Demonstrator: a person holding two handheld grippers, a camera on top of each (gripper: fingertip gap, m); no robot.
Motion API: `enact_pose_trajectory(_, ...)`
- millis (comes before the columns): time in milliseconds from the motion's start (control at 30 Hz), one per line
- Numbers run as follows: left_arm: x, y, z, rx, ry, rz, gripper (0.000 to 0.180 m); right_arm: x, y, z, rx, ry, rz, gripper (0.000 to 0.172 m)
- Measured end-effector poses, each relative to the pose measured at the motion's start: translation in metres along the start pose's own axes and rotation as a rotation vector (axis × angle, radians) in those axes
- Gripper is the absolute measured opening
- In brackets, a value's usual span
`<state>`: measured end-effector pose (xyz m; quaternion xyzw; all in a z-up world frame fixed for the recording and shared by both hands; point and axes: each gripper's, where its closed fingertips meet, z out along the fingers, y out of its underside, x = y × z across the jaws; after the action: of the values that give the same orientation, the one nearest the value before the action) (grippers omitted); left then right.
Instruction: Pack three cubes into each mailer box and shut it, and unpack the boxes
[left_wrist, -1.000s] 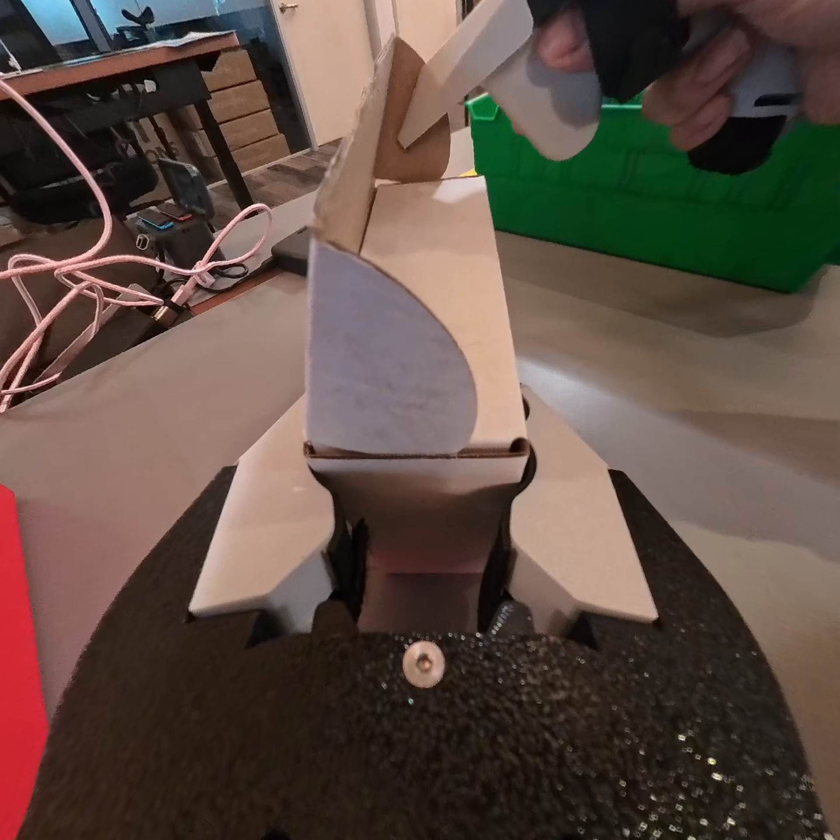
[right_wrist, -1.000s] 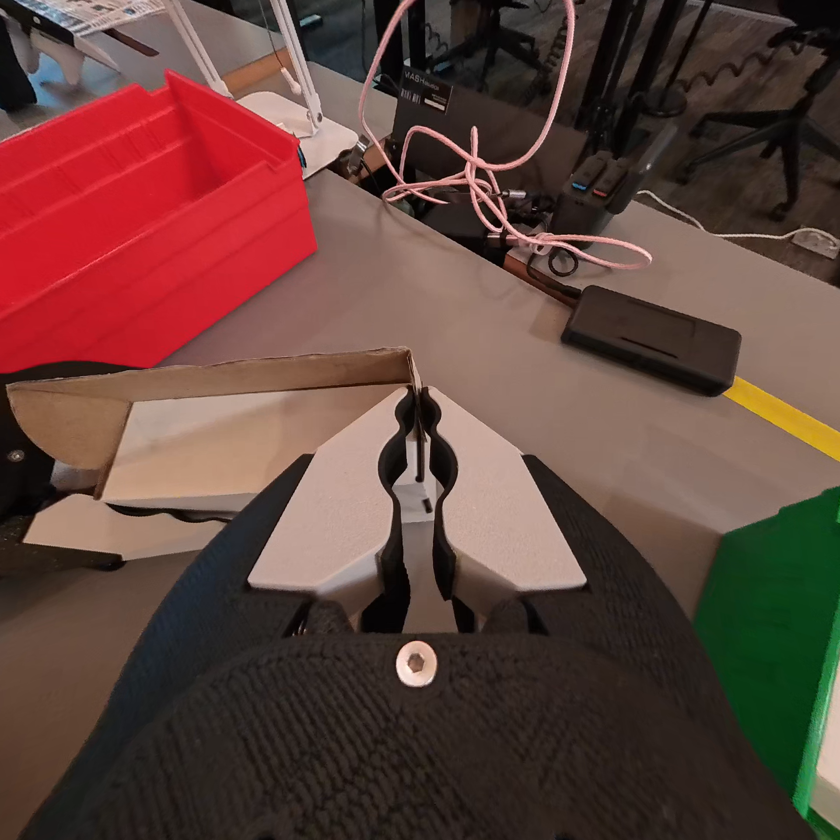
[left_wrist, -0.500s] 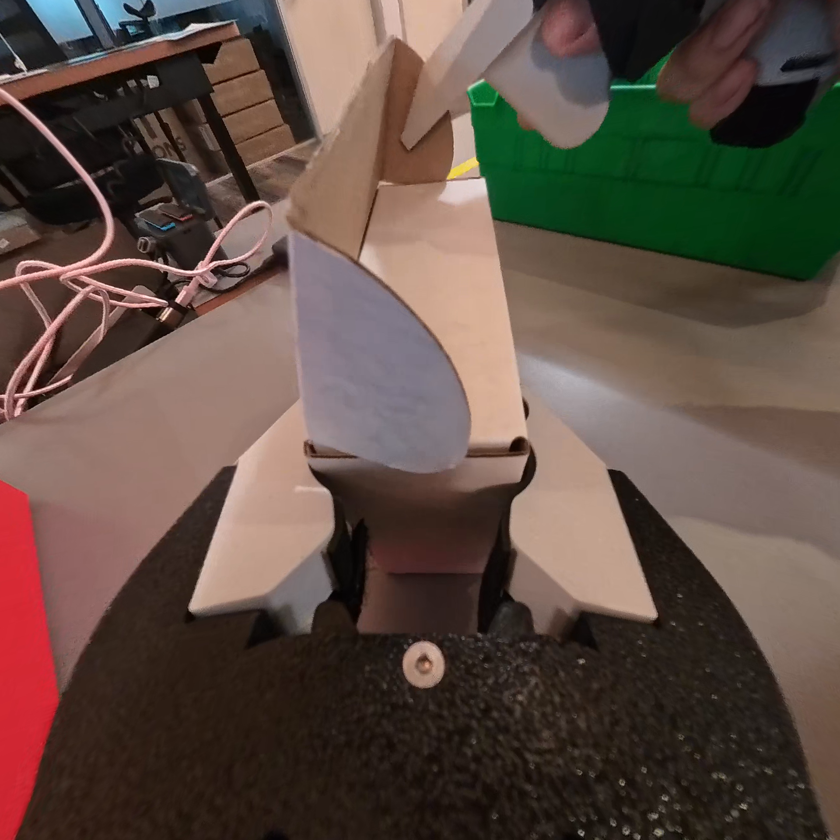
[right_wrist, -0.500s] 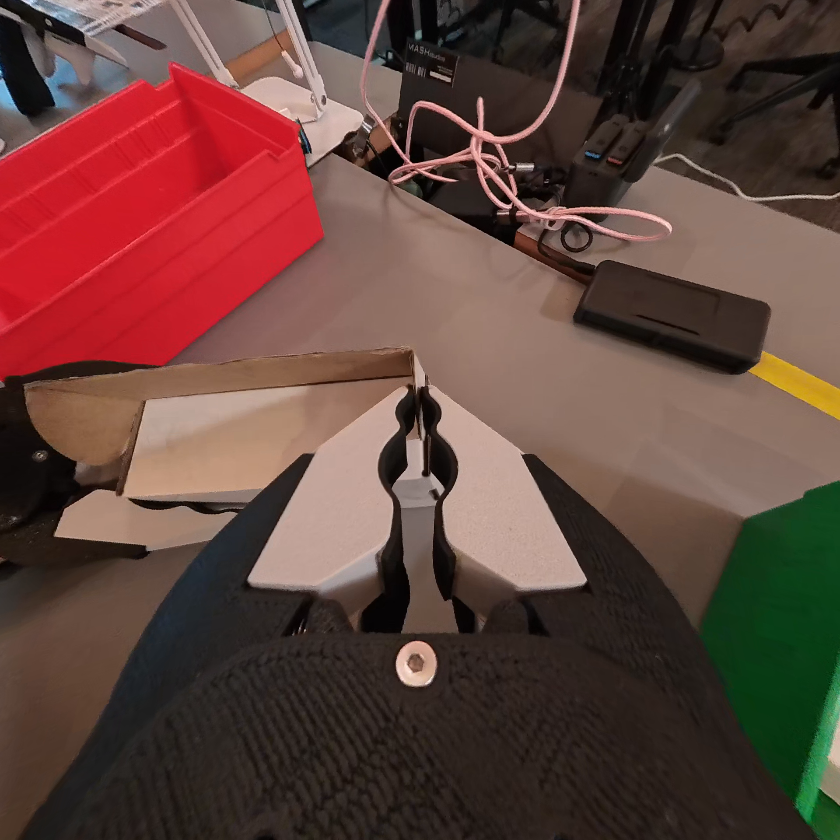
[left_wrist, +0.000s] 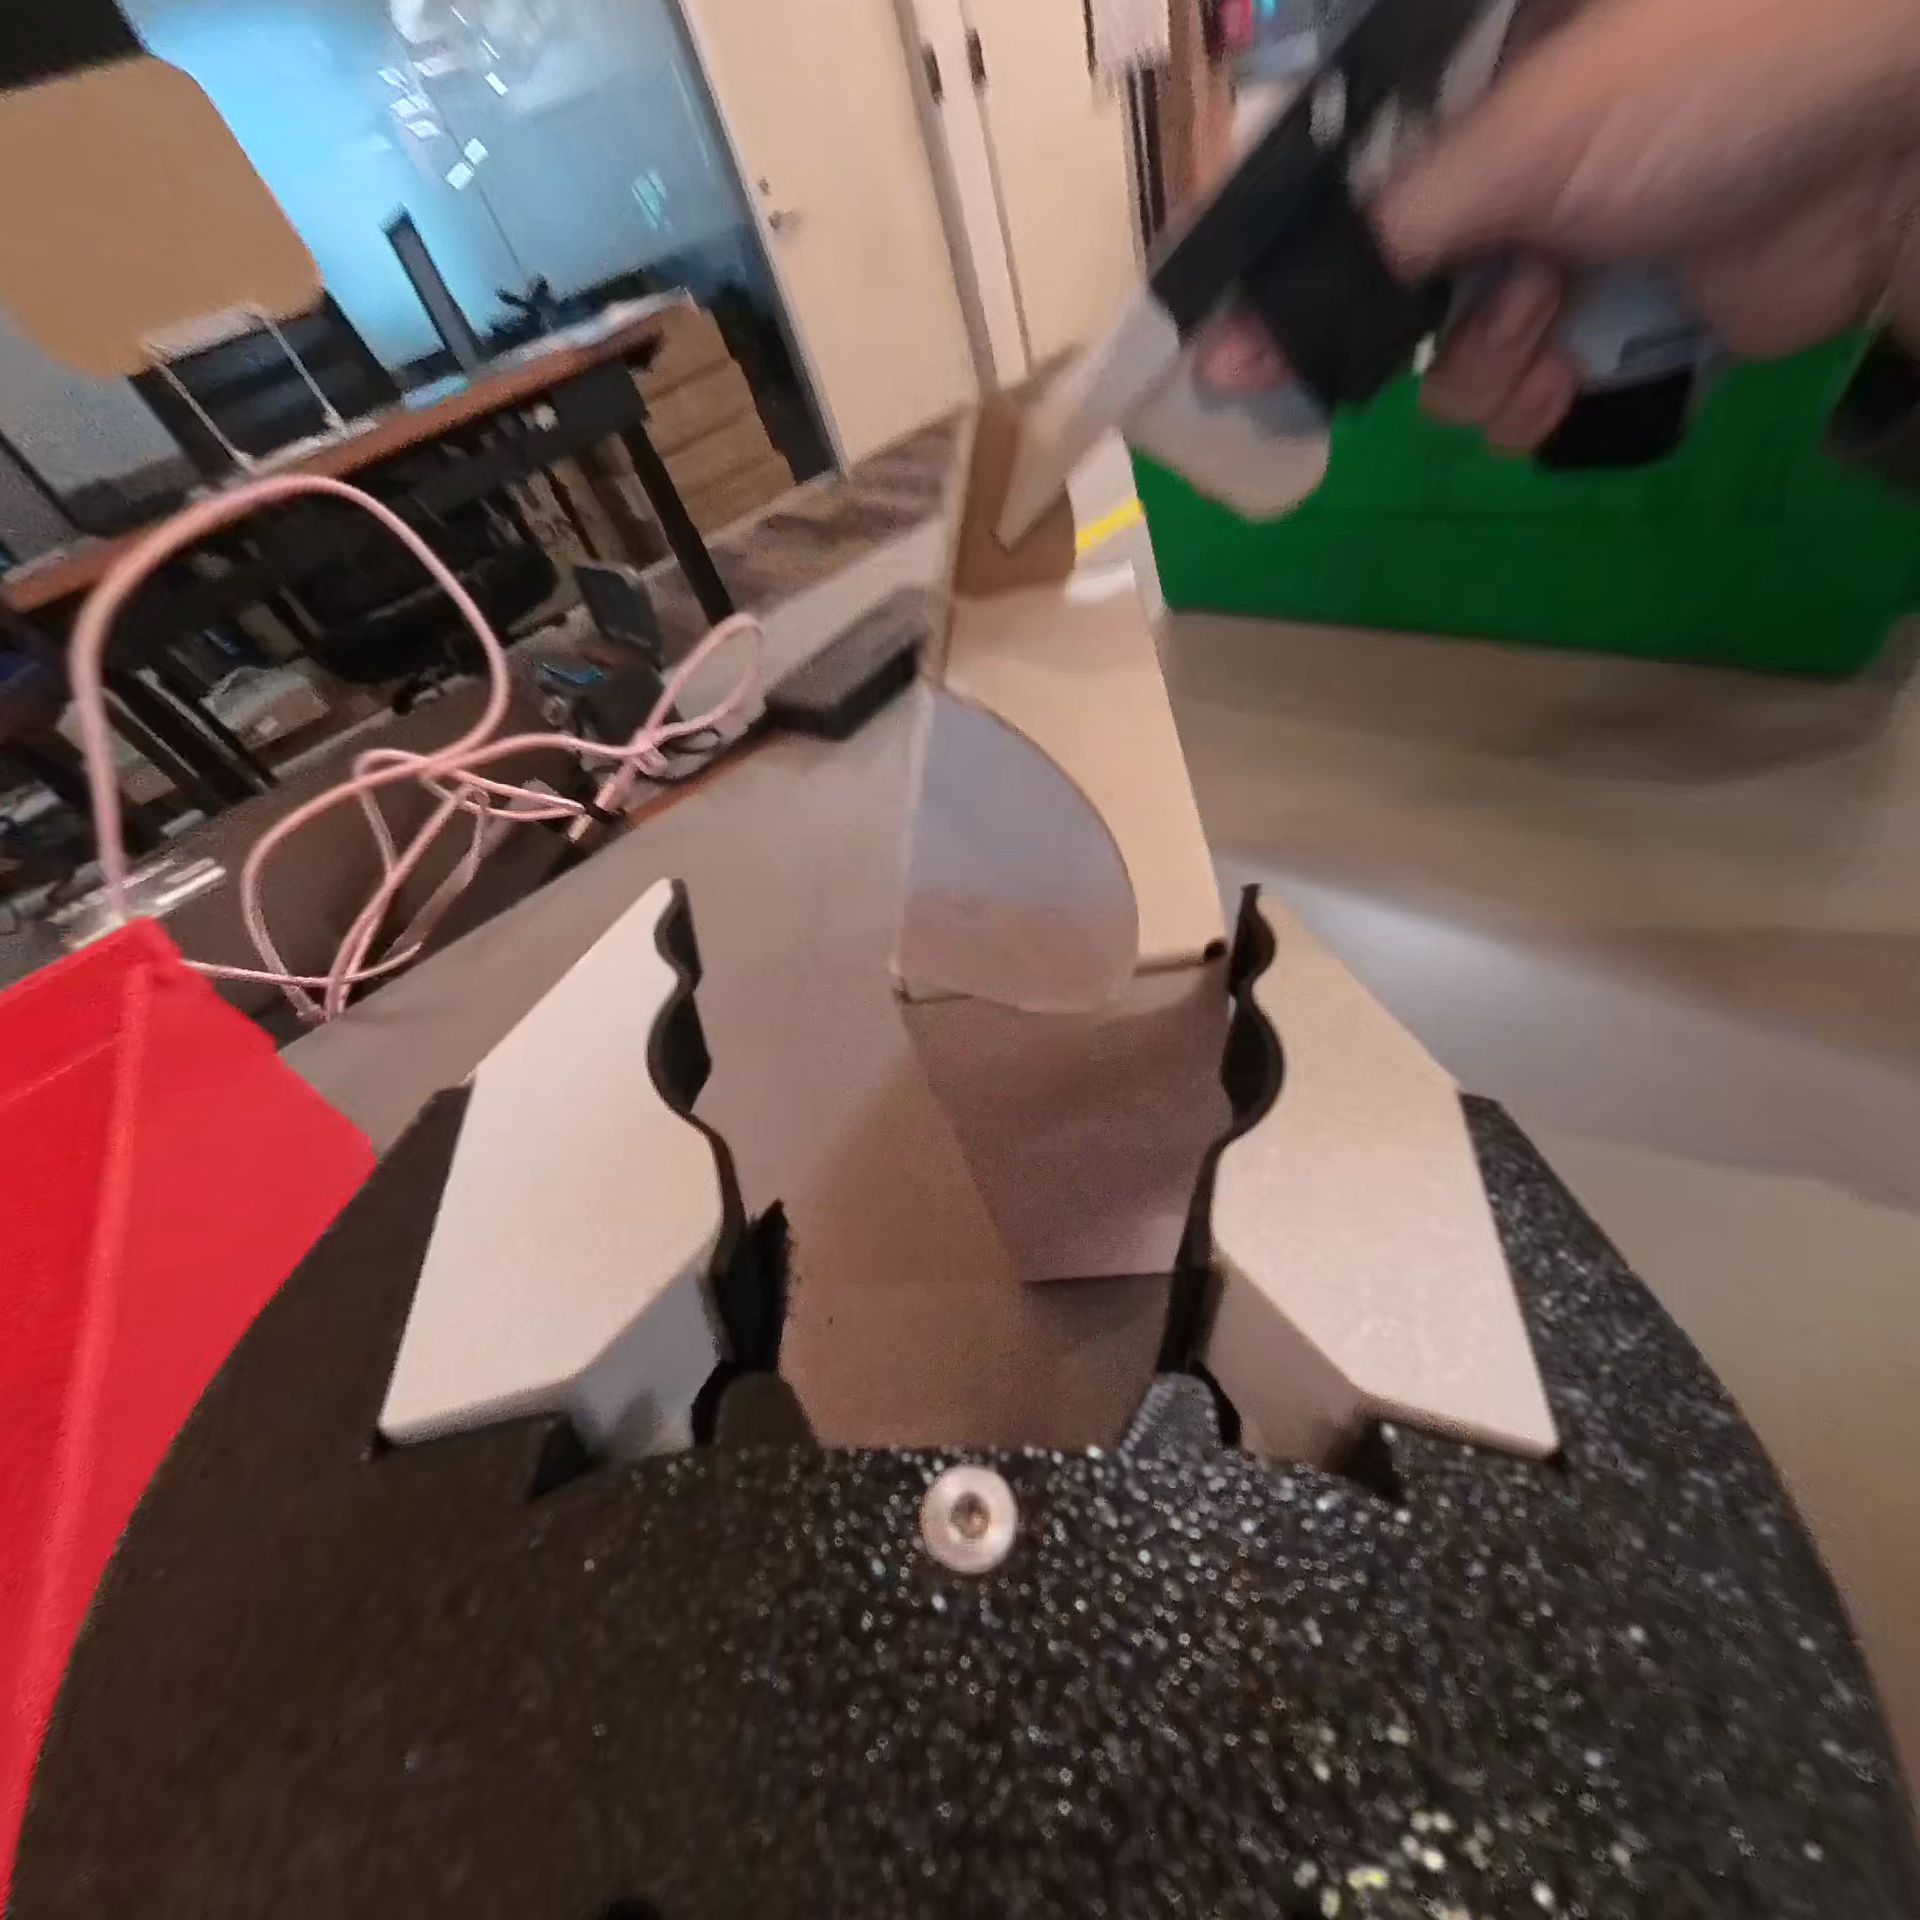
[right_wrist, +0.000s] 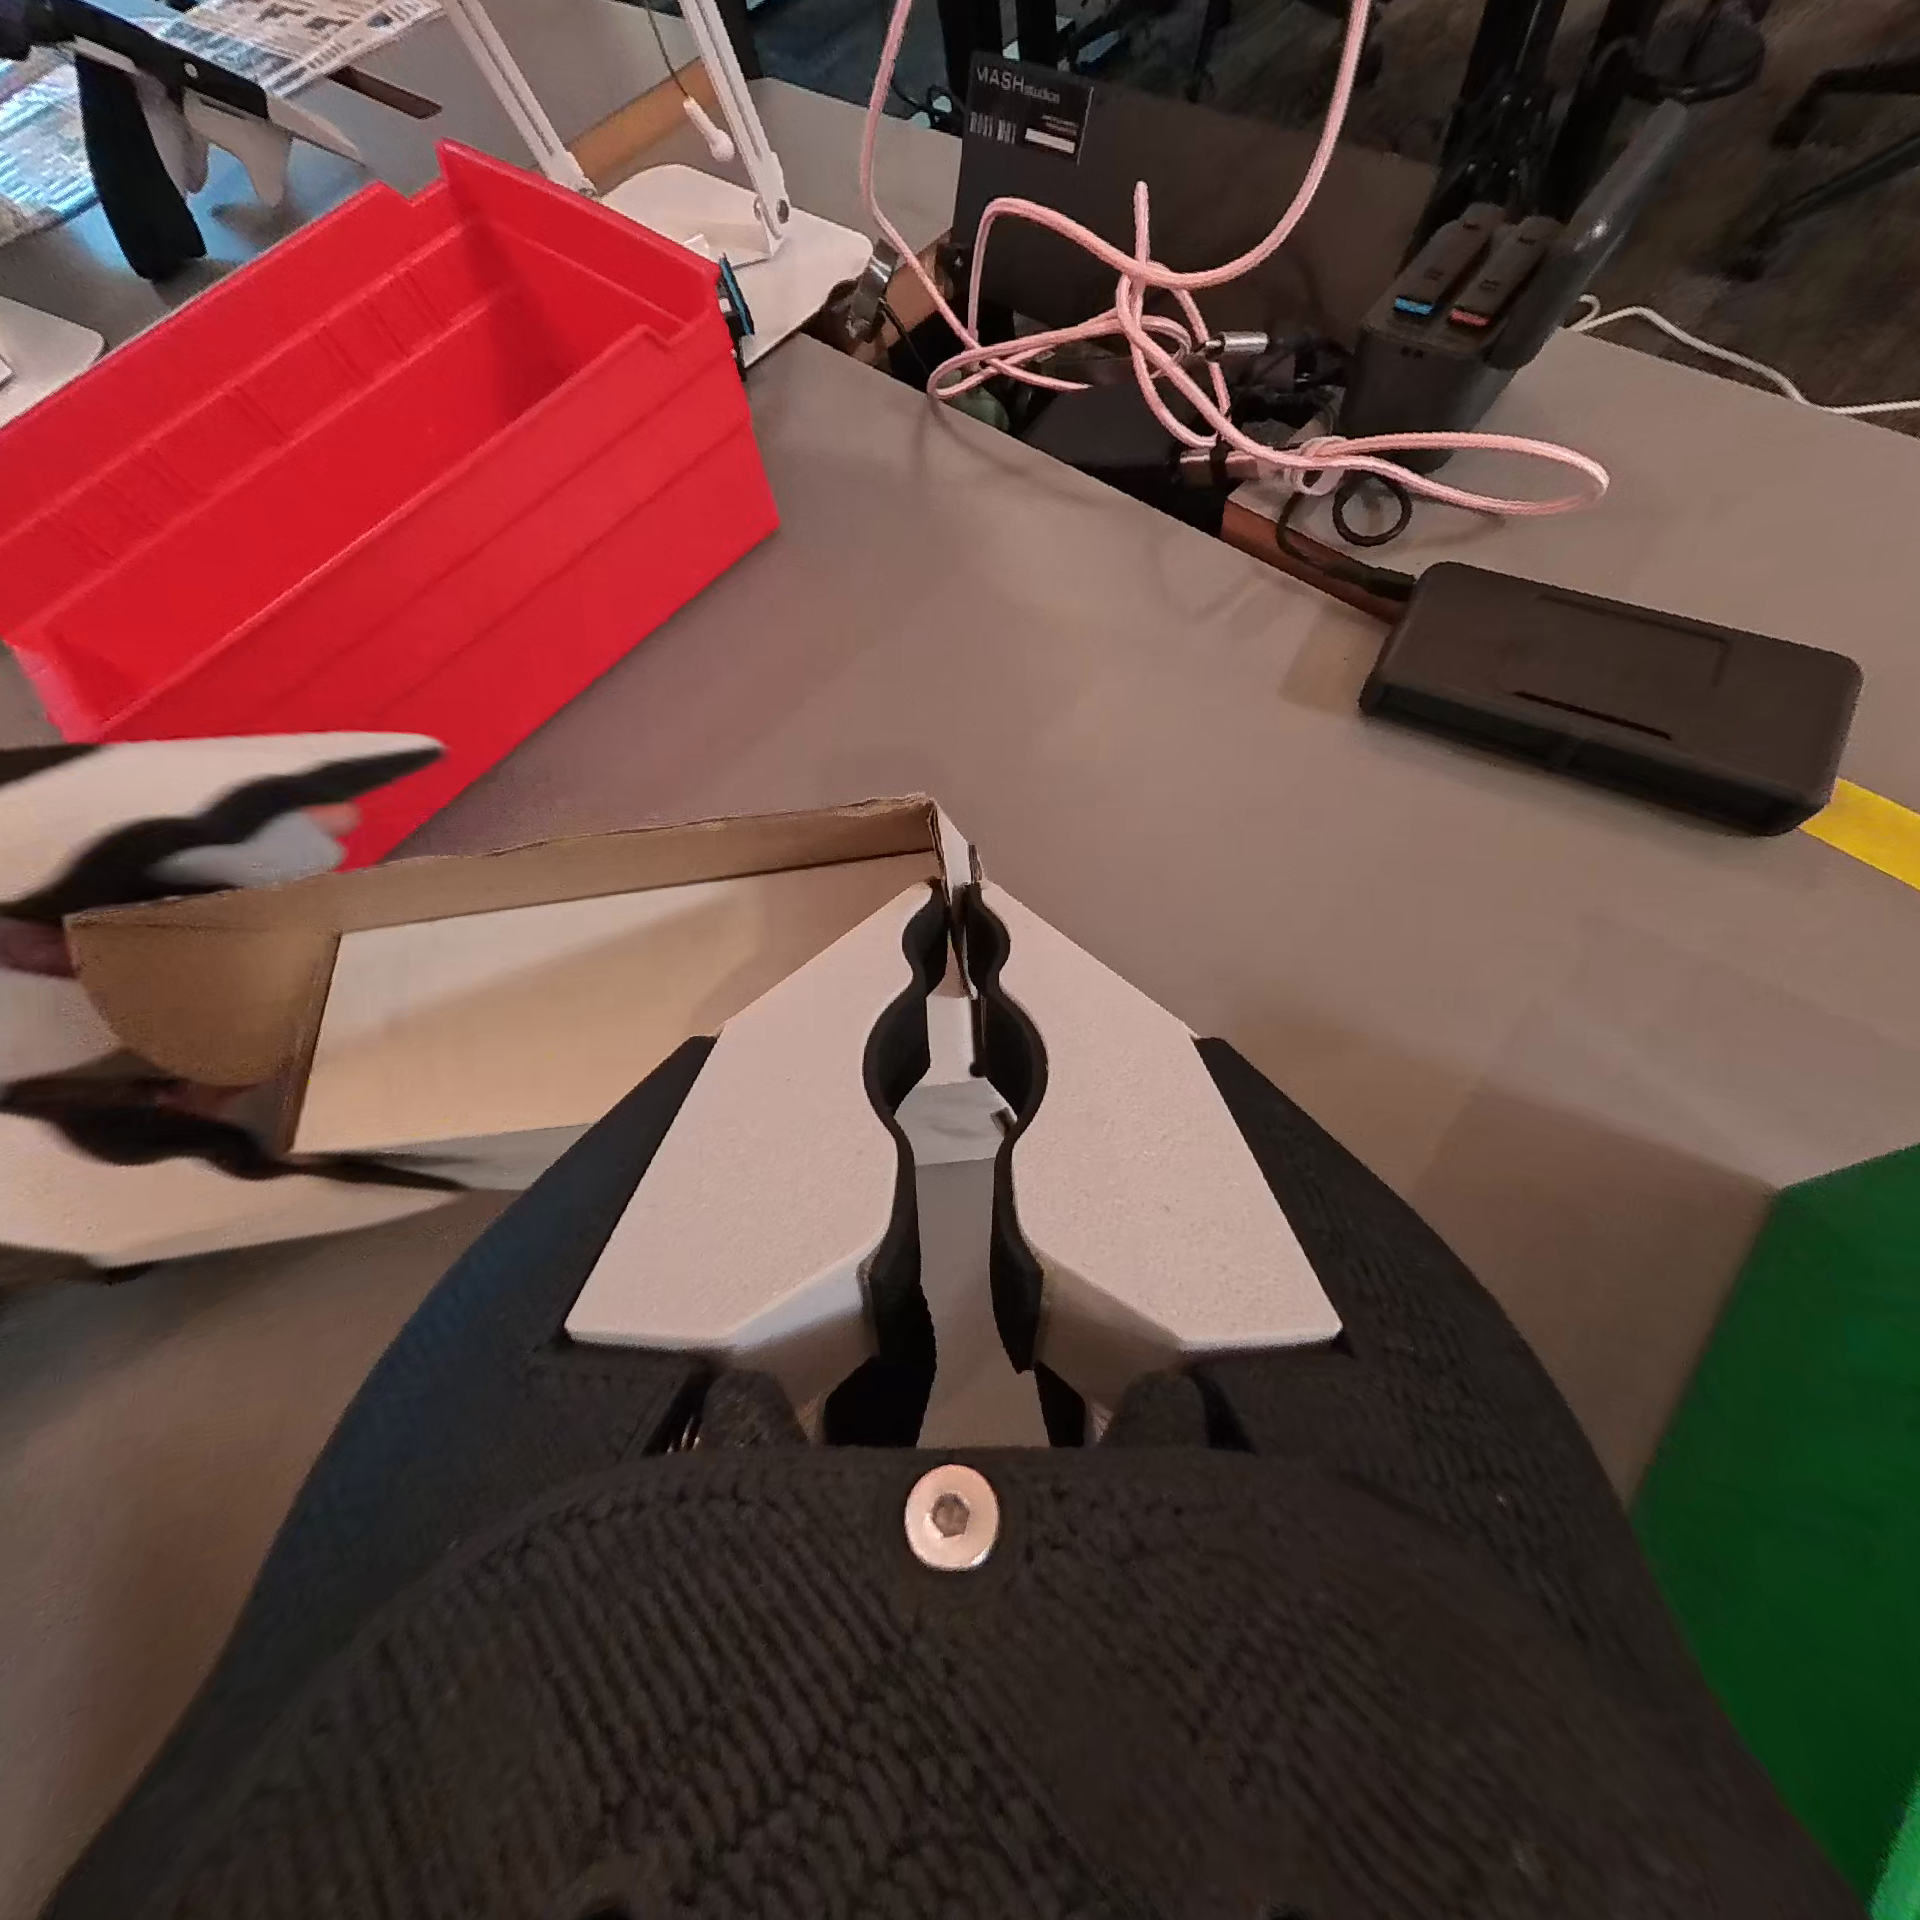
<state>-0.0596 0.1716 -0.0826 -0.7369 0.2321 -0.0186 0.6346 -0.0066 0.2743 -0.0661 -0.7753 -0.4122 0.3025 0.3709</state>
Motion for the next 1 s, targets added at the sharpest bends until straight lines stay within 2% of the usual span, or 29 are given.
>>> enact_pose_trajectory(33, -0.002, -0.013, -0.012, 0.048, -0.015, -0.049, 0.097, -0.001, 0.0, 0.0, -0.002, 0.001, 0.001, 0.001)
enact_pose_trajectory(133, -0.006, -0.048, -0.047, 0.187, -0.086, -0.142, 0.071, -0.001, 0.001, -0.001, -0.011, 0.022, -0.01, 0.0)
enact_pose_trajectory(233, 0.003, -0.049, -0.059, 0.128, -0.135, -0.158, 0.06, -0.001, 0.002, -0.001, -0.031, 0.046, -0.028, 0.0)
enact_pose_trajectory(367, 0.012, -0.044, -0.059, 0.044, -0.211, -0.057, 0.045, -0.002, 0.003, -0.001, -0.045, 0.065, -0.039, 0.0)
enact_pose_trajectory(467, 0.002, -0.046, -0.06, 0.009, -0.352, 0.111, 0.033, -0.003, 0.005, -0.003, -0.062, 0.069, -0.042, 0.0)
enact_pose_trajectory(567, 0.01, -0.045, -0.054, -0.016, -0.307, 0.081, 0.023, -0.006, 0.011, -0.008, -0.111, 0.075, -0.048, 0.0)
enact_pose_trajectory(667, -0.004, -0.037, -0.055, -0.08, -0.348, 0.072, 0.008, -0.014, 0.019, -0.013, -0.169, 0.063, -0.073, 0.001)
enact_pose_trajectory(767, -0.012, -0.033, -0.059, -0.098, -0.333, 0.024, 0.005, -0.022, 0.025, -0.02, -0.209, 0.04, -0.093, 0.002)
enact_pose_trajectory(1000, -0.015, -0.032, -0.062, -0.072, -0.143, -0.262, 0.001, -0.029, 0.031, -0.026, -0.247, 0.019, -0.109, 0.004)
